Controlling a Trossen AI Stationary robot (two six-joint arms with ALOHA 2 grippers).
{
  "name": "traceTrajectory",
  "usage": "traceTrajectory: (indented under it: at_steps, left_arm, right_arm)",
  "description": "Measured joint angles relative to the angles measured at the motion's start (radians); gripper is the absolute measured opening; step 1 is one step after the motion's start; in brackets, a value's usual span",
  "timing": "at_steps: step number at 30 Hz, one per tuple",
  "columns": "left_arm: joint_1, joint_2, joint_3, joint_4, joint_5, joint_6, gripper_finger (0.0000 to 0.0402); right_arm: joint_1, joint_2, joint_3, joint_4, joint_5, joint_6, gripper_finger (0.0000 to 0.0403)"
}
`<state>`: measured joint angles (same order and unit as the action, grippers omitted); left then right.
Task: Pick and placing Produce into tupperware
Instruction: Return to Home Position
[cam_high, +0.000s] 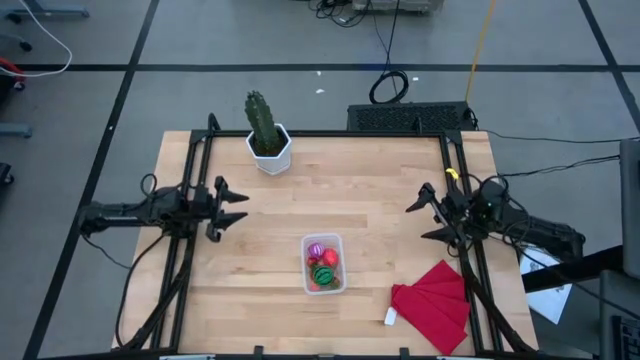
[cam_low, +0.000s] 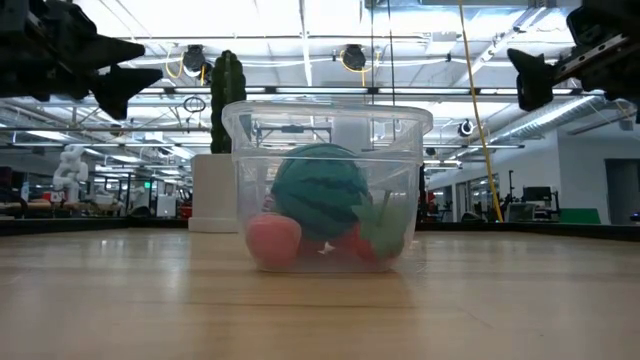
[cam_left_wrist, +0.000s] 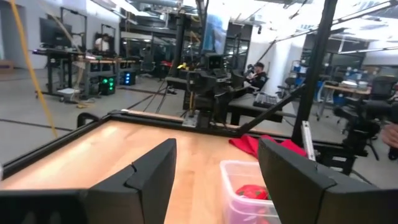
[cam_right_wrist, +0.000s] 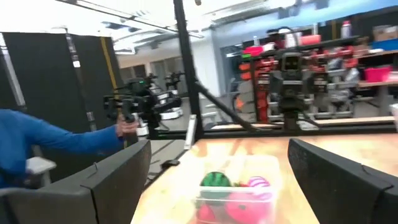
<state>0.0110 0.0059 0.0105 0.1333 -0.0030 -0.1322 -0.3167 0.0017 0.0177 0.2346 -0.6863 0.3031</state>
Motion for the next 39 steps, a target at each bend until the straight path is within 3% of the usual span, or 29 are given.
traceTrajectory:
  at_steps: [7,16,21,25,30,39]
  left_arm:
    - [0.078,0.000,0.000,-0.016,0.001,-0.020,0.0230]
    - [0.134,0.000,0.000,-0.048,0.081,-0.067,0.0230]
    - [0.106,0.000,0.000,-0.055,-0.050,-0.106,0.0230]
    - [0.061,0.001,0.000,-0.079,-0.220,-0.107,0.0230]
    - [0.002,0.001,0.002,-0.074,-0.359,-0.119,0.0230]
    - [-0.083,0.001,0.002,-0.069,-0.570,-0.156,0.0230]
  right_arm:
    - [-0.117,0.000,-0.001,0.000,-0.146,0.007,0.0370]
    - [-0.209,0.000,-0.002,0.001,-0.207,0.056,0.0370]
    - [-0.190,0.000,-0.003,0.001,-0.235,0.085,0.0370]
    - [-0.180,0.000,-0.003,-0.001,-0.118,0.036,0.0370]
    - [-0.179,0.001,-0.003,-0.008,0.057,-0.001,0.0370]
    - [-0.166,0.002,-0.003,-0.050,0.226,0.016,0.0370]
